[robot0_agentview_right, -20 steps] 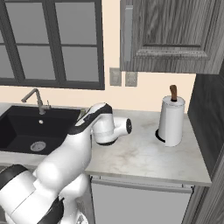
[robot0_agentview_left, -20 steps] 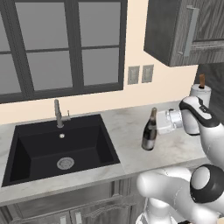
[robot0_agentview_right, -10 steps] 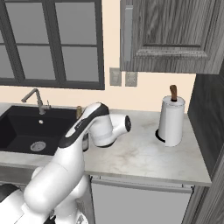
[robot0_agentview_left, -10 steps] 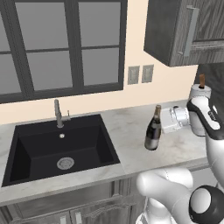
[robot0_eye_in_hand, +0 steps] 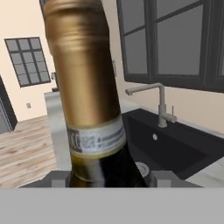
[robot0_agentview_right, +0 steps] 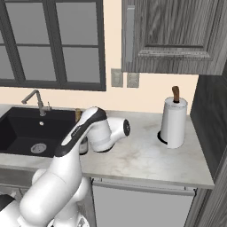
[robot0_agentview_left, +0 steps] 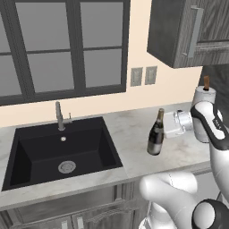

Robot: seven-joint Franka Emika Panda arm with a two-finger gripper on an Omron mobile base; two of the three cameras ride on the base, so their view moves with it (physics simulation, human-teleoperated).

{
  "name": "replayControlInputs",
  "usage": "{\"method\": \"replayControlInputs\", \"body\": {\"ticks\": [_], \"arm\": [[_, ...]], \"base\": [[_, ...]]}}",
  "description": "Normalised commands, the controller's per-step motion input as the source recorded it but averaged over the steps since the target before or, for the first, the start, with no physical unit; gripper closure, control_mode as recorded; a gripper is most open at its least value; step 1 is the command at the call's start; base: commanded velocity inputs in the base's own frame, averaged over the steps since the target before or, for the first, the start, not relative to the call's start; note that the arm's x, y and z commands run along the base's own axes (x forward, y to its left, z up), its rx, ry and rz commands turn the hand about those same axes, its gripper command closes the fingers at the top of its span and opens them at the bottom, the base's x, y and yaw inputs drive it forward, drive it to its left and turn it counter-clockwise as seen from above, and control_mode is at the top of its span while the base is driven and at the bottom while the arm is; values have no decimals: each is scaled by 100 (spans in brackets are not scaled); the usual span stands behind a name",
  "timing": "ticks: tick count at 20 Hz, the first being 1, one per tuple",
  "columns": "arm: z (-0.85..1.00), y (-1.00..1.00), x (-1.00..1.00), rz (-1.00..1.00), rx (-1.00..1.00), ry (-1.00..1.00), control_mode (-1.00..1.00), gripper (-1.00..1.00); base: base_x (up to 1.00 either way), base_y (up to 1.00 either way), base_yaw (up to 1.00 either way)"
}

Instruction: There is a wine glass and glass cup on the dining counter. Place the wine bottle next to the wine glass and the juice bottle next to the glass cup.

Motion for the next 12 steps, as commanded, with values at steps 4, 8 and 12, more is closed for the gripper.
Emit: {"method": "replayControlInputs", "body": {"ticks": [4, 8, 12], "arm": [[0, 0, 0, 0, 0, 0, -100, 100], [0, 0, 0, 0, 0, 0, -100, 100], [0, 0, 0, 0, 0, 0, 100, 100]], "base": [[0, 0, 0], [0, 0, 0], [-1, 0, 0]]}}
